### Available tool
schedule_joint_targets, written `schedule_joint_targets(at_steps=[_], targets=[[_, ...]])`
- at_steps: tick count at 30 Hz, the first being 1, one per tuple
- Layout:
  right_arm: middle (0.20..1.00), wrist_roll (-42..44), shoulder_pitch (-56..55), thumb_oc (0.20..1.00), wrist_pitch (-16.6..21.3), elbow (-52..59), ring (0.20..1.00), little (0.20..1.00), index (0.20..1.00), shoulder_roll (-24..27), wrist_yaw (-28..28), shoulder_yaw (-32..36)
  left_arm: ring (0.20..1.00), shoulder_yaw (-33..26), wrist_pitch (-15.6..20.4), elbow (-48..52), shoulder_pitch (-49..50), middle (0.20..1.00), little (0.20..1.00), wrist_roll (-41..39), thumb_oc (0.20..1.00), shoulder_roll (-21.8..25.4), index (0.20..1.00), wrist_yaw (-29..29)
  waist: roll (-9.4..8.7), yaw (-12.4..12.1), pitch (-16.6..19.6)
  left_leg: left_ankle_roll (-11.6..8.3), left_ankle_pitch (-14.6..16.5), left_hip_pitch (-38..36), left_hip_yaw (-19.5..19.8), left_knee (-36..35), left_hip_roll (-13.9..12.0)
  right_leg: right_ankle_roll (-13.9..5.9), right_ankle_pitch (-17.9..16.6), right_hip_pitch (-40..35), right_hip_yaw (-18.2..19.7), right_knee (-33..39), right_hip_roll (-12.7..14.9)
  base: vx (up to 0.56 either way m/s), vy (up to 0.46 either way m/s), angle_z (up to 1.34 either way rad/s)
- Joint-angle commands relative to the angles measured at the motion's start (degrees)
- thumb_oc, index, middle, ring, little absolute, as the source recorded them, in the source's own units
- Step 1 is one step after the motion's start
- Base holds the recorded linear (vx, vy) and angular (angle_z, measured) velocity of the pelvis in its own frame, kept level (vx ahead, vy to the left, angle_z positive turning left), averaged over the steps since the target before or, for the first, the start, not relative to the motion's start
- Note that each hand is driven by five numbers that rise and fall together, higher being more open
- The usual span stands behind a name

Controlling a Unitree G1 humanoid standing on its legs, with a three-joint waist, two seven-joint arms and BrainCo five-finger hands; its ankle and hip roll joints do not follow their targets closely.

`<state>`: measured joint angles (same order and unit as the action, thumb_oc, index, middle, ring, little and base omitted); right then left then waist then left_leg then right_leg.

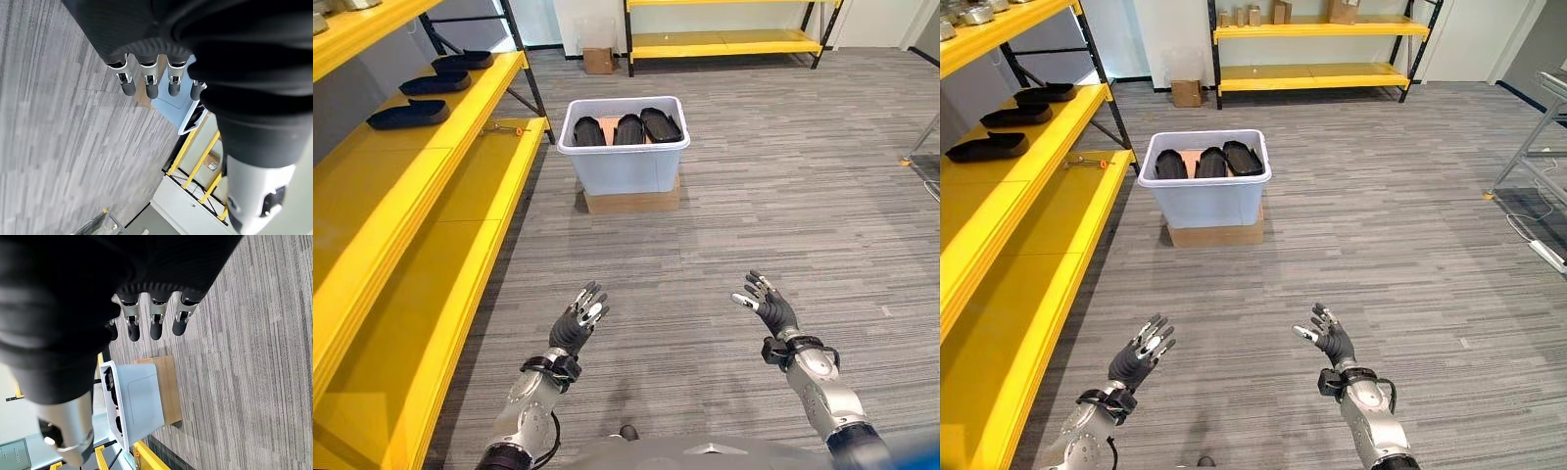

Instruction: Move parts from the plastic box to the shelf.

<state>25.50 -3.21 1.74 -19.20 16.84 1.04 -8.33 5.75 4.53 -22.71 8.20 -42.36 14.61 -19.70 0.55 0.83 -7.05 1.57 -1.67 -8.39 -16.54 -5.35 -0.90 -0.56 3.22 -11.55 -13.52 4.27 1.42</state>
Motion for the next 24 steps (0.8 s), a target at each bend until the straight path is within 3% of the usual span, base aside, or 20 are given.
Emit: schedule_joint_targets(at_steps=[1, 11, 15, 17, 19, 21, 22, 23, 24], targets=[[1.0, -0.3, 1.3, 1.0, 4.7, 2.7, 1.0, 1.0, 1.0, 0.3, 0.7, 1.3, 1.0, -1.5, 4.1, 0.6, -3.0, 1.0, 1.0, 2.3, 1.0, 2.2, 1.0, -1.5, -1.43, 0.3, 0.5, -2.4, 1.0, -2.4, -0.6, 0.8, -1.3, -5.3, -7.2, 1.6, -2.8, -0.6, 5.3, 0.0, 0.056, 0.0], [1.0, -2.6, 1.3, 1.0, 5.5, 3.2, 1.0, 1.0, 1.0, 0.8, 0.8, 1.2, 1.0, -1.4, 5.5, 0.9, -3.3, 1.0, 1.0, 0.9, 1.0, 2.7, 1.0, -2.8, -1.69, 0.1, 0.1, -0.84, 1.8, -1.9, -1.0, 2.0, -0.3, -5.89, -6.4, 2.7, -2.7, -5.1, 6.5, 0.01, 0.121, 0.01], [1.0, -2.7, 2.4, 1.0, 5.7, 3.6, 1.0, 1.0, 1.0, 0.9, -0.6, 1.0, 1.0, -0.9, 5.0, -0.1, -4.9, 1.0, 1.0, 0.0, 1.0, 3.2, 1.0, -2.5, -1.95, 0.4, -0.9, 1.1, 2.5, -1.3, -1.4, 2.9, 1.0, -7.3, -7.9, 6.0, -2.7, -13.4, 8.1, -0.03, 0.153, 0.02], [1.0, -2.8, 2.6, 1.0, 6.4, 4.0, 1.0, 1.0, 1.0, 0.6, -2.0, 0.9, 1.0, -0.2, 5.0, -0.5, -6.4, 1.0, 1.0, 0.0, 1.0, 3.3, 1.0, -2.9, -1.56, 0.7, -2.1, 2.23, 2.9, -1.5, -1.2, 2.7, 1.7, -8.58, -11.6, 10.9, -3.1, -24.8, 10.5, -0.02, 0.193, 0.11], [1.0, -2.9, 2.5, 1.0, 6.7, 4.7, 1.0, 1.0, 1.0, 0.4, -2.5, 1.1, 1.0, 0.5, 4.9, -0.1, -6.9, 1.0, 1.0, 0.4, 1.0, 3.2, 1.0, -2.2, -1.13, 1.3, -3.2, 2.37, 3.1, -2.4, -0.7, 2.2, 1.8, -9.13, -13.9, 15.6, -2.9, -31.7, 10.8, 0.03, 0.155, 0.1], [1.0, -3.1, 2.1, 1.0, 6.8, 5.2, 1.0, 1.0, 1.0, 0.7, -2.0, 1.5, 1.0, 0.9, 4.5, 0.2, -6.9, 1.0, 1.0, 0.3, 1.0, 3.1, 1.0, -1.8, -1.32, 2.5, -3.8, 2.17, 3.7, -3.6, 0.2, 1.9, 2.1, -9.18, -14.1, 18.1, -2.4, -31.2, 9.0, 0.12, 0.034, 0.27], [1.0, -5.9, 1.6, 1.0, 7.1, 6.0, 1.0, 1.0, 1.0, 1.0, -1.6, 1.9, 1.0, 1.2, 4.2, 1.1, -6.6, 1.0, 1.0, 1.0, 1.0, 3.1, 1.0, -1.2, -2.05, 3.5, -3.8, 1.88, 4.5, -4.5, 0.6, 1.8, 2.7, -9.07, -14.5, 19.5, -2.7, -25.8, 7.1, 0.29, -0.044, 0.23], [1.0, -8.4, 1.5, 1.0, 8.0, 6.4, 1.0, 1.0, 1.0, 1.7, -2.6, 2.1, 1.0, 1.4, 4.1, 1.9, -6.0, 1.0, 1.0, 1.7, 1.0, 3.1, 1.0, -0.7, -2.88, 3.8, -4.0, 1.43, 5.5, -5.7, 0.6, 1.6, 3.4, -9.65, -16.2, 20.0, -4.9, -19.2, 7.4, 0.27, -0.058, 0.22], [1.0, -8.4, 1.5, 1.0, 8.0, 6.4, 1.0, 1.0, 1.0, 1.7, -2.7, 2.1, 1.0, 1.4, 4.1, 1.9, -5.9, 1.0, 1.0, 1.7, 1.0, 3.1, 1.0, -0.7, -2.91, 3.8, -4.0, 1.38, 5.6, -5.8, 0.6, 1.6, 3.4, -9.73, -16.5, 19.9, -5.2, -18.5, 7.4, 0.28, -0.06, 0.29]])
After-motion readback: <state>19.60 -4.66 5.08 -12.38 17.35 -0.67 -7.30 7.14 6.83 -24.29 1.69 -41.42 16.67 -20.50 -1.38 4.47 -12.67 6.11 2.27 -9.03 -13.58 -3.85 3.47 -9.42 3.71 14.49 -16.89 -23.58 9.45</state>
